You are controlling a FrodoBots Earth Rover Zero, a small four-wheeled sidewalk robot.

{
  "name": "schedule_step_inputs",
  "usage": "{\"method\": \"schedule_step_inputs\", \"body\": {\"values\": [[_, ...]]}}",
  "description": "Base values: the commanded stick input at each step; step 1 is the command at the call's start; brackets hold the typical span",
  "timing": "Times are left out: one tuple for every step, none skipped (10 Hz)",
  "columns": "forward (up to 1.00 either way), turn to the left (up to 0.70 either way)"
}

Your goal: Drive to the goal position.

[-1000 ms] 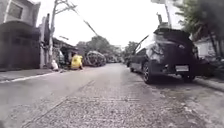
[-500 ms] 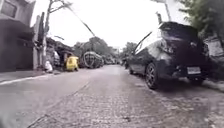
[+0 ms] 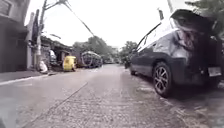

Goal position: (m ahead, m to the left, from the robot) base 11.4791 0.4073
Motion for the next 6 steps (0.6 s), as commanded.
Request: {"method": "schedule_step_inputs", "body": {"values": [[1.00, 0.00], [1.00, 0.00], [1.00, 0.00], [1.00, 0.00], [1.00, 0.00], [1.00, 0.00]]}}
